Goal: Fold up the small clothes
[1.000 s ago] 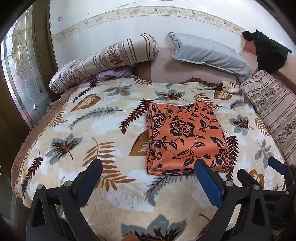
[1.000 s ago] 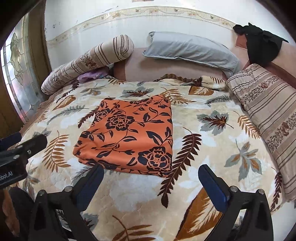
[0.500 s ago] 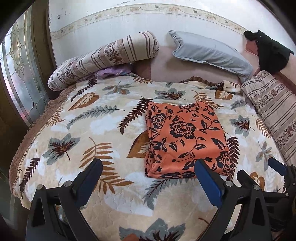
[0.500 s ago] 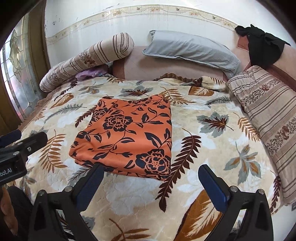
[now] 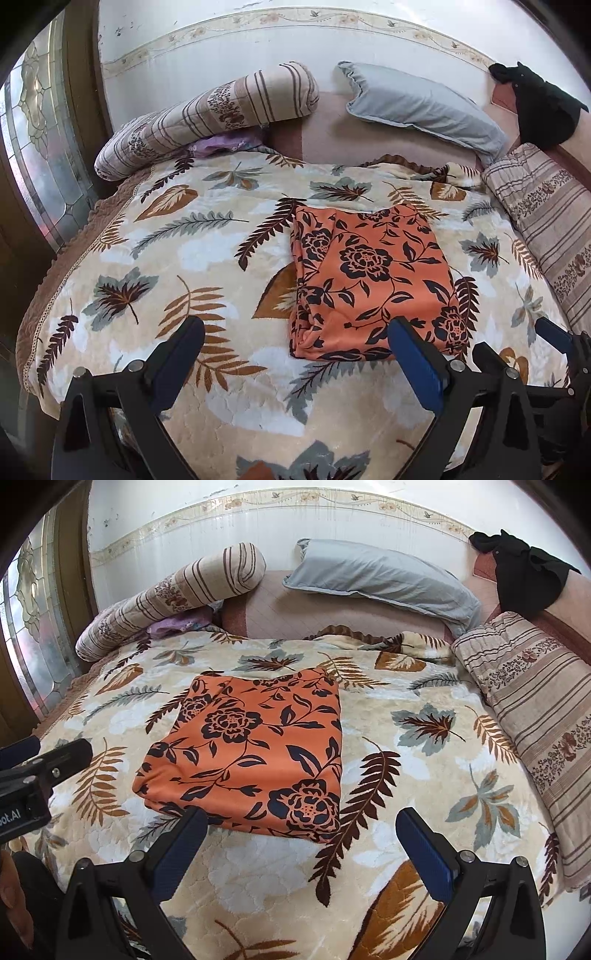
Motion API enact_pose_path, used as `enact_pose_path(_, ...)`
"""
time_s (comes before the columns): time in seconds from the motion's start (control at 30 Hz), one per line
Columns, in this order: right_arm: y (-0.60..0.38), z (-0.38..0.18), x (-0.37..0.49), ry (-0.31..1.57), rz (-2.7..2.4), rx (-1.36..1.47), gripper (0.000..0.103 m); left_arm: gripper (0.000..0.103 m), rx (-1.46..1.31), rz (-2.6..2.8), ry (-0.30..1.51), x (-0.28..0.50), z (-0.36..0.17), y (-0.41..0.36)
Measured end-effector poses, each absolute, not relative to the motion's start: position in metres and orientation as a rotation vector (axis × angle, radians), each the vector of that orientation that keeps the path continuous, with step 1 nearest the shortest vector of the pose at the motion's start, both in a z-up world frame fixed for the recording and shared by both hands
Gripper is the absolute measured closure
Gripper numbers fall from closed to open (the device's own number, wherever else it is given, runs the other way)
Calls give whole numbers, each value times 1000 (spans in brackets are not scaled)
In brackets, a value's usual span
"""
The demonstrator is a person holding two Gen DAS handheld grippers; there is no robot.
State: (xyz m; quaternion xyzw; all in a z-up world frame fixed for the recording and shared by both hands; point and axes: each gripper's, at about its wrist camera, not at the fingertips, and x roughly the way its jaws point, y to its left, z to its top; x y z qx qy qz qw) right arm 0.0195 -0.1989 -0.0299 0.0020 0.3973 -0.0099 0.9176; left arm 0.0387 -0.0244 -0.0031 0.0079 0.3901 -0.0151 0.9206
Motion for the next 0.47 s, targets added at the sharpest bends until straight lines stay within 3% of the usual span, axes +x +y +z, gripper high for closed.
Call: enact_pose_path(0.47, -202, -31, 24, 818, -25, -1, 0, 4, 8, -83, 805, 50, -1, -32)
